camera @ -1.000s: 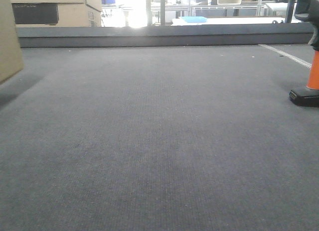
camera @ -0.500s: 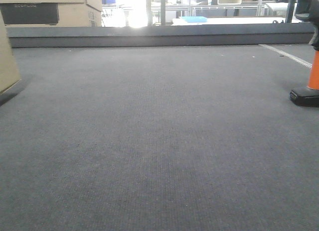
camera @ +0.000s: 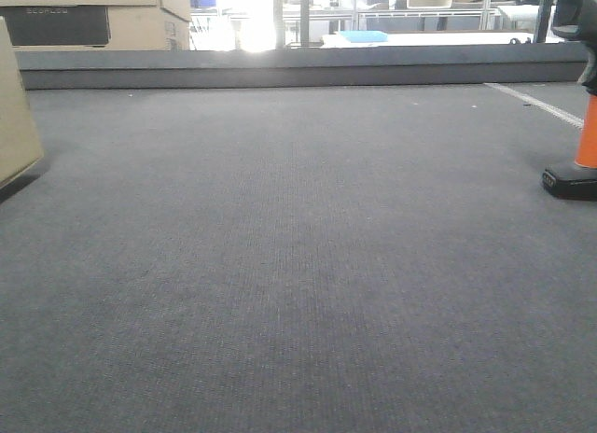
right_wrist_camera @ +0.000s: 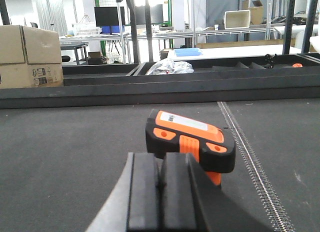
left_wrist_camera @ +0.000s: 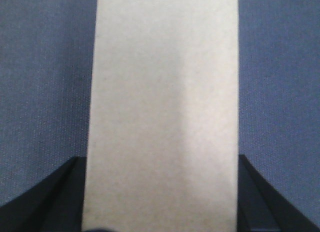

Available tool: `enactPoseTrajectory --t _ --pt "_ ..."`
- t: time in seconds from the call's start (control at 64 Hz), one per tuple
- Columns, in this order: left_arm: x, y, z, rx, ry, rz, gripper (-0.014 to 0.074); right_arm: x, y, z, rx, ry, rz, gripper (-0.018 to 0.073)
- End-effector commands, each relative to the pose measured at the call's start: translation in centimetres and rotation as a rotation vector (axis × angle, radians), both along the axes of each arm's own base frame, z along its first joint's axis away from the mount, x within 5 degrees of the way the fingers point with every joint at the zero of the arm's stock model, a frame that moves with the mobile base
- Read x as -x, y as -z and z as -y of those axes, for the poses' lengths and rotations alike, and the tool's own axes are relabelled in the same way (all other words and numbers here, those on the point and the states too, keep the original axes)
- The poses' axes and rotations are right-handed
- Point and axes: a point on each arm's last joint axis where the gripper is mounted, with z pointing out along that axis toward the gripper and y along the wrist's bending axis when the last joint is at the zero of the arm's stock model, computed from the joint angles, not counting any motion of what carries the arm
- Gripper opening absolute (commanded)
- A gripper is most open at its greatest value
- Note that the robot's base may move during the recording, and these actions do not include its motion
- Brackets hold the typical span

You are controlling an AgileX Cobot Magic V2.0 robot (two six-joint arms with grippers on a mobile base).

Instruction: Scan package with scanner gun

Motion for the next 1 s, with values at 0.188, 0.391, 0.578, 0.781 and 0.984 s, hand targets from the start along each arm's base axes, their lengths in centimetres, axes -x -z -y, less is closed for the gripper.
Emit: enactPoseTrajectory --t 0.188,0.391,0.578,0.781,0.984 --pt "-0.1 -0.2 0.0 0.0 -0.002 0.032 0.0536 0.1 -0.2 0.0 0.006 -0.001 0.02 -0.0161" --pt "0.0 -2.1 -0.3 -0.045 0.005 0.063 0.0536 0.1 -0.2 0.0 0.006 -0.001 0.02 -0.0161" --pt "1.6 -6.4 -0.4 -0.096 -0.011 0.15 0.0388 0.1 -0.2 0.0 0.006 -0.001 0.02 -0.0161" --pt "4.5 -9.6 0.2 -0.095 -0.017 0.257 0.0006 0.1 -0.2 0.0 0.006 -0.001 0.02 -0.0161" --pt "7.1 -11.0 1.3 -0.007 -0.024 0.345 -0.0111 0.1 -0.2 0.0 0.006 -0.001 0.02 -0.0161"
